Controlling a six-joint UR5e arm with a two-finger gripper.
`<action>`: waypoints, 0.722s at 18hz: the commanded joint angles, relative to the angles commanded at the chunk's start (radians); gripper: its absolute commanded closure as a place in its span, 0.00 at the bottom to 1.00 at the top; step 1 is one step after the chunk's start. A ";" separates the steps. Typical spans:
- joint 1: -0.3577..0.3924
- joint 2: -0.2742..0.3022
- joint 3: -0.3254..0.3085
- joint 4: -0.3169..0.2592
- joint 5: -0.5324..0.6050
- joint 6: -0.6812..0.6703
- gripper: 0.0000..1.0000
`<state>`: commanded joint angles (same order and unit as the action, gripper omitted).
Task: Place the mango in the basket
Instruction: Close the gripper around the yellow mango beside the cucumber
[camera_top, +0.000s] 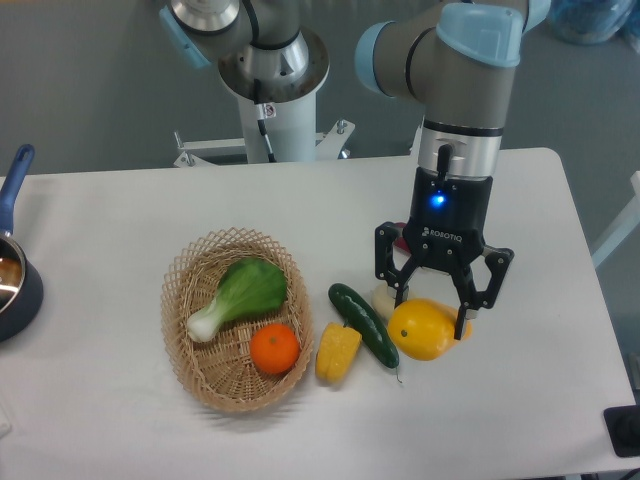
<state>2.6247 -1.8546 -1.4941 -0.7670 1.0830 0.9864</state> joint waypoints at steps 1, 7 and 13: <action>-0.002 0.000 -0.006 0.000 0.000 0.002 0.53; -0.003 0.018 0.002 0.000 0.000 -0.003 0.53; -0.012 0.011 0.003 -0.002 0.000 -0.023 0.53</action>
<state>2.6124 -1.8438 -1.4910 -0.7685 1.0830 0.9635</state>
